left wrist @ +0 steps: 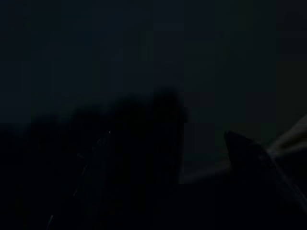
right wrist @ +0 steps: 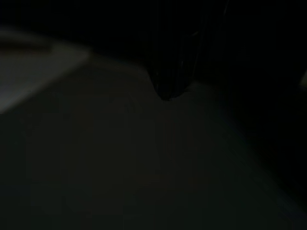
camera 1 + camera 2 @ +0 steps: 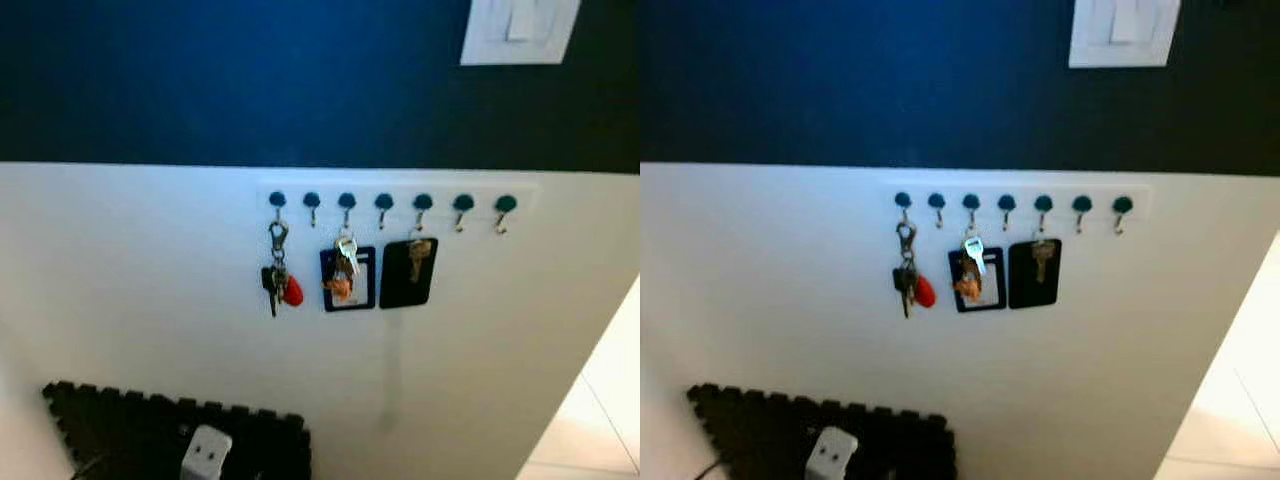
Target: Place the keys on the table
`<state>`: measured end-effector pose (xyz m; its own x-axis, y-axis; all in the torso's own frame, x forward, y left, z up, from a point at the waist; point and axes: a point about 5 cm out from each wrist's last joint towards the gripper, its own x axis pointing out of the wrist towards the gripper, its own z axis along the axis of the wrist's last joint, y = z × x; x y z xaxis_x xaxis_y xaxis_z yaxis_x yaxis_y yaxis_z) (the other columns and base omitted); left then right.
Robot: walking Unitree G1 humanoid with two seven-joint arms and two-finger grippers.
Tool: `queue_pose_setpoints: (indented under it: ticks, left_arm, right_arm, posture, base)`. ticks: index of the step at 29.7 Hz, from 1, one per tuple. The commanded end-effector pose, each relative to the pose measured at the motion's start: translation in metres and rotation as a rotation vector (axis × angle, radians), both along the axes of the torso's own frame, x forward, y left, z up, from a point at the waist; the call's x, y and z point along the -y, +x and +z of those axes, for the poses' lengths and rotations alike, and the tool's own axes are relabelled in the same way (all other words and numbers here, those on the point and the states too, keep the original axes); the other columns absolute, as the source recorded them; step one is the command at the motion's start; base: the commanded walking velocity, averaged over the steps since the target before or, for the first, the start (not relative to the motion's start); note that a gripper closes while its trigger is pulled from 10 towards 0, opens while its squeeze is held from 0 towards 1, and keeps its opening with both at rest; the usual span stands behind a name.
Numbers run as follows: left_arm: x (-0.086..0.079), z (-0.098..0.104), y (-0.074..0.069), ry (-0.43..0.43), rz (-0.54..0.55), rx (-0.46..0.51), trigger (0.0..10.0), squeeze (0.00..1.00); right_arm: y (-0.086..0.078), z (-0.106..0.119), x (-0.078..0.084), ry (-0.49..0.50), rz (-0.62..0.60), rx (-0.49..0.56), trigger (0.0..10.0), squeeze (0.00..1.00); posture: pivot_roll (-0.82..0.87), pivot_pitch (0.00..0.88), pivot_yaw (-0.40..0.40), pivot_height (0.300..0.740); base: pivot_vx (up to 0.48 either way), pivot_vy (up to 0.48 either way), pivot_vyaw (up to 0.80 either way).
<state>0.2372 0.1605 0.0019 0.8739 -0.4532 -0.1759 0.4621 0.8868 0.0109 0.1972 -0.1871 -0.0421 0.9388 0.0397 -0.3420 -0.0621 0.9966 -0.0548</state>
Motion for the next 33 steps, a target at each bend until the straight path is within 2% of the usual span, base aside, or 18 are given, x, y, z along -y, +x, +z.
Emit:
queue_pose_setpoints:
  ticks: [1,2,6,9,10,15,19,21,25,27,30,33]
  left_arm:
    - [0.001,0.004,-0.002,-0.029,-0.02,0.026,10.0,0.0]
    - [0.004,0.021,0.003,-0.084,-0.037,0.098,10.0,0.0]
    - [0.007,0.043,0.007,-0.136,-0.058,0.189,10.0,0.0]
    - [0.012,0.076,0.019,-0.174,-0.034,0.332,10.0,0.0]
    - [0.012,0.076,0.019,-0.174,-0.034,0.332,10.0,0.0]
    - [0.016,0.109,0.033,-0.249,0.003,0.439,10.0,0.0]
    - [0.02,0.128,0.036,-0.292,-0.003,0.484,10.0,0.0]
    - [0.019,0.13,0.036,-0.291,-0.001,0.491,10.0,0.0]
    - [0.013,0.141,0.041,-0.274,0.072,0.534,10.0,0.0]
    - [0.01,0.152,0.047,-0.31,0.112,0.546,10.0,0.0]
    - [0.011,0.16,0.05,-0.361,0.113,0.543,10.0,0.0]
    - [0.018,0.169,0.051,-0.435,0.046,0.517,10.0,0.0]
  right_arm:
    - [0.0,0.005,-0.004,0.002,0.016,0.054,10.0,0.0]
    - [0.007,0.022,-0.006,0.003,0.042,0.196,10.0,0.0]
    - [0.014,0.044,-0.009,0.01,0.085,0.343,10.0,0.0]
    - [0.024,0.079,-0.016,0.009,0.149,0.527,10.0,0.0]
    - [0.024,0.079,-0.016,0.009,0.149,0.527,10.0,0.0]
    - [0.037,0.107,-0.02,0.011,0.145,0.658,10.0,0.0]
    - [0.044,0.127,-0.026,0.032,0.156,0.739,10.0,0.0]
    - [0.046,0.131,-0.027,0.039,0.162,0.748,10.0,0.0]
    - [0.051,0.144,-0.033,0.057,0.189,0.774,10.0,0.0]
    - [0.054,0.15,-0.039,0.077,0.21,0.78,10.0,0.0]
    - [0.057,0.156,-0.043,0.098,0.231,0.794,10.0,0.0]
    - [0.056,0.163,-0.056,0.15,0.313,0.799,10.0,0.0]
  posture:
    - [0.04,0.036,0.05,0.74]
    - [0.04,0.038,0.049,0.74]
    - [0.03,0.041,0.052,0.74]
    - [0.02,0.041,0.053,0.74]
    - [0.02,0.041,0.053,0.74]
    - [0.03,0.036,0.048,0.74]
    - [0.02,0.038,0.047,0.74]
    - [0.02,0.039,0.047,0.74]
    - [0.03,0.041,0.043,0.74]
    - [0.03,0.043,0.038,0.74]
    - [0.03,0.042,0.037,0.74]
    - [0.03,0.042,0.035,0.74]
  base:
    - [0.0,0.0,0.0]
    - [0.0,0.0,0.0]
    - [0.0,0.0,0.0]
    - [0.0,0.0,0.0]
    - [0.0,0.0,0.0]
    - [0.0,0.0,0.0]
    - [0.0,0.0,0.0]
    - [0.0,0.0,0.0]
    - [0.0,0.0,0.0]
    - [0.0,0.0,0.0]
    - [0.0,0.0,0.0]
    - [0.0,0.0,0.0]
